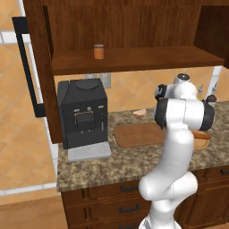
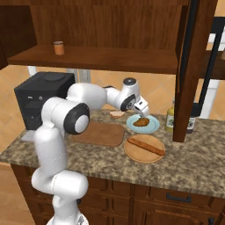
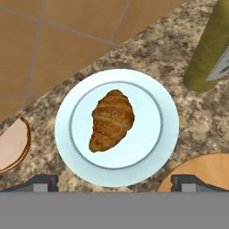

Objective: From the different types of pastries on the counter, select a croissant and place it on the cutting board. Then retrieve a jar of jam from the cabinet and place it alongside the croissant on the cutting board.

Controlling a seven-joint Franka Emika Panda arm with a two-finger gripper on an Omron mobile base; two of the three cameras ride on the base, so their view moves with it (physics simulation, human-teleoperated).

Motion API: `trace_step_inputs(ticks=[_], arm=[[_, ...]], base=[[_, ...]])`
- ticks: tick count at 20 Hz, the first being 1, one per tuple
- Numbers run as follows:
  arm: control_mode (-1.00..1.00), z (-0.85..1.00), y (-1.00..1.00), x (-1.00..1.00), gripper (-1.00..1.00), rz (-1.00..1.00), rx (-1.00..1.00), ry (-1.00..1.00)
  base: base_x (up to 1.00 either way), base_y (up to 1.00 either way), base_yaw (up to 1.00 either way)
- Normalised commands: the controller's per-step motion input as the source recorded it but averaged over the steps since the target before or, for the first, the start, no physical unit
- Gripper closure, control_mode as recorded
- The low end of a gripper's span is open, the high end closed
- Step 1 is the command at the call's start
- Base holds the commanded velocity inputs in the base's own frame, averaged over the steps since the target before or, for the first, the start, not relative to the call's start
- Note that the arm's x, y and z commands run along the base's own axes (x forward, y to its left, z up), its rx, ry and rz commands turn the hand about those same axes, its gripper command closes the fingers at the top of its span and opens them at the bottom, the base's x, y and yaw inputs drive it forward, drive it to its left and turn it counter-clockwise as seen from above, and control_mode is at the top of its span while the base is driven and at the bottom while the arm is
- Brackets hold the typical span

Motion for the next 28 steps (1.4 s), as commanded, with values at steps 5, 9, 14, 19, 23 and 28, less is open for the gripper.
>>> trace_step_inputs(ticks=[5,9,14,19,23,28], arm=[[-1.00,-0.22,-0.30,0.37,-1.00,0.00,0.00,0.01],[-1.00,-0.41,-0.16,0.36,-1.00,0.00,0.00,0.06],[-1.00,-0.33,-0.01,0.31,-1.00,-0.01,0.00,0.07],[-1.00,-0.36,0.00,0.24,-1.00,-0.01,0.00,0.05],[-1.00,-0.38,-0.05,0.24,-1.00,0.00,0.00,0.02],[-1.00,-0.32,-0.10,0.30,-1.00,0.00,0.00,0.00]], base=[[0.00,0.00,0.00],[0.00,0.00,0.00],[0.00,0.00,0.00],[0.00,0.00,0.00],[0.00,0.00,0.00],[0.00,0.00,0.00]])
